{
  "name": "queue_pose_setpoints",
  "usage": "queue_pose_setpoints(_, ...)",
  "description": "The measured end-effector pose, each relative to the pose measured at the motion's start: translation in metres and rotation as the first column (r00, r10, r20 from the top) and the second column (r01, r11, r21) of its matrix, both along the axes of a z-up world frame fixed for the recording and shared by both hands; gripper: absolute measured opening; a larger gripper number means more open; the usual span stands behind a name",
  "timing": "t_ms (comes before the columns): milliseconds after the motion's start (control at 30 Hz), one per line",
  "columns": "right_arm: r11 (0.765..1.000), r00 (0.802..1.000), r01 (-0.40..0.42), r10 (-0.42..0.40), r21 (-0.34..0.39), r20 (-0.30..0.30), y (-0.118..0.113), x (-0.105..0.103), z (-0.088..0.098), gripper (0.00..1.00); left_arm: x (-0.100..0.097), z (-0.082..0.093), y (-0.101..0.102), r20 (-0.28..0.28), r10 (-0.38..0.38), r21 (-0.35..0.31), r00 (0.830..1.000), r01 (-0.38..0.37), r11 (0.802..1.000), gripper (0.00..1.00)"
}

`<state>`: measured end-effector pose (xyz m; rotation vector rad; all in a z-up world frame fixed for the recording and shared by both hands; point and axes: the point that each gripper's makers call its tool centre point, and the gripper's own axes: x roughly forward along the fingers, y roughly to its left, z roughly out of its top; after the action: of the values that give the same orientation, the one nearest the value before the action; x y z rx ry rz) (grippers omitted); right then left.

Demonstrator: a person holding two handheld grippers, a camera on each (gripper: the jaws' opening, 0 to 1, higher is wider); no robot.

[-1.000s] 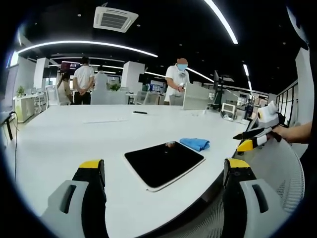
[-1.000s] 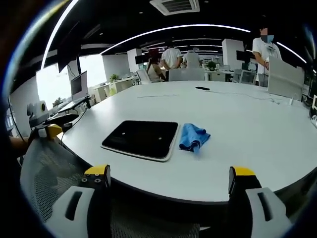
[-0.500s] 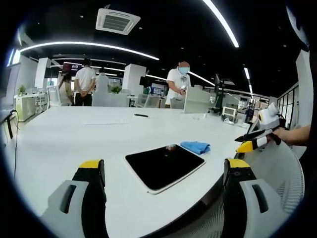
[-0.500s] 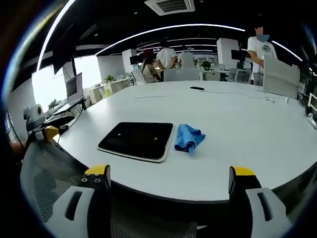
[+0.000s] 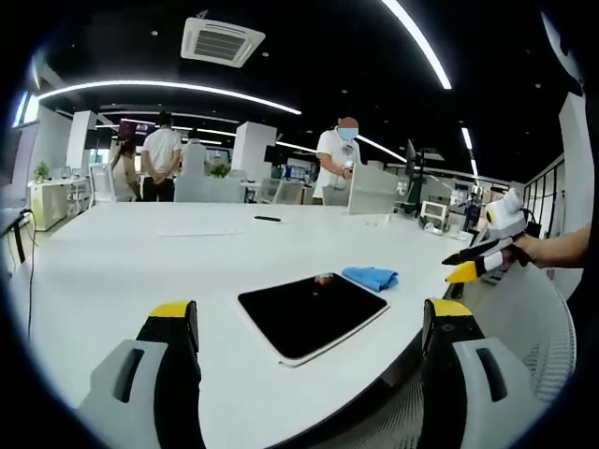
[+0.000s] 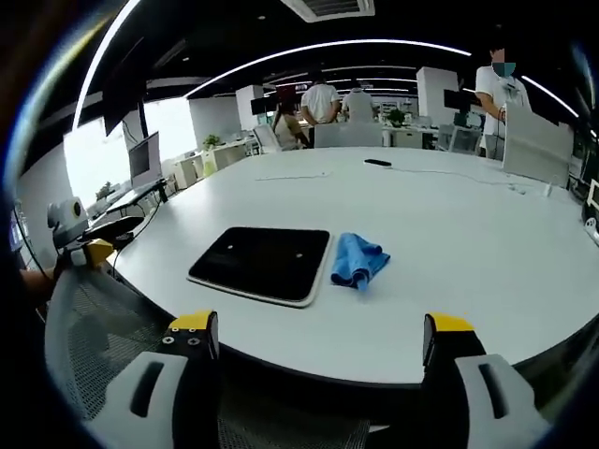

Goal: Wipe the mirror surface with the cleaning cloth until all visible marks leave the cleaned area.

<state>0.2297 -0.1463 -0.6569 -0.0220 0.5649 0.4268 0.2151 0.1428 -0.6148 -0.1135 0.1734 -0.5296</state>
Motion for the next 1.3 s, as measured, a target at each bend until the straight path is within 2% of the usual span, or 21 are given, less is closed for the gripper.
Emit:
queue_pose_setpoints(167,0.998,0.999,-0.028,0.03,-0.054,0.035,0.003,0.013,0.009,0.84,0.0,0.0,0.0,0.0,0.004,0.0,1.0,-0.004,1.0,0.99)
queue_pose_setpoints(267,0.998,0.998,-0.044,0.046,-0.054,0.042,0.009,0.019,0.013,0.81,0.0,0.0,0.001,-0.002,0.006,0.002,1.0,-0.006,1.0,0.99)
queue_pose_setpoints(367,0.994,0.997,-0.062,0.066,-0.087,0.047,0.012,0.025,0.012,0.79,0.0,0.0,0.001,-0.003,0.006,0.001,1.0,-0.006,1.0,0.99)
queue_pose_setpoints(700,0.997,0.997,-0.047,0.051,-0.065,0.065,0.006,0.045,0.018,0.67,-0.001,0.001,0.0,-0.001,0.001,0.0,1.0,-0.001,1.0,0.98)
queue_pose_setpoints(833,0.992,0.994,-0.075,0.082,-0.099,0.07,0.012,0.054,0.018,0.62,-0.001,0.001,0.0,0.0,0.001,0.001,1.0,-0.001,1.0,0.98)
queue_pose_setpoints(967,0.992,0.993,-0.087,0.094,-0.097,0.078,0.017,0.069,0.018,0.59,-0.001,0.001,0.0,0.0,0.002,-0.001,1.0,-0.002,1.0,0.99)
queue_pose_setpoints(1100,0.99,0.993,-0.097,0.104,-0.1,0.062,0.02,0.082,0.011,0.55,-0.001,0.001,0.0,0.001,0.002,-0.001,1.0,-0.002,1.0,0.99)
queue_pose_setpoints(1300,0.989,0.992,-0.097,0.106,-0.113,0.072,0.02,0.091,0.005,0.51,0.0,0.0,0.001,0.0,0.007,-0.002,1.0,-0.007,1.0,0.98)
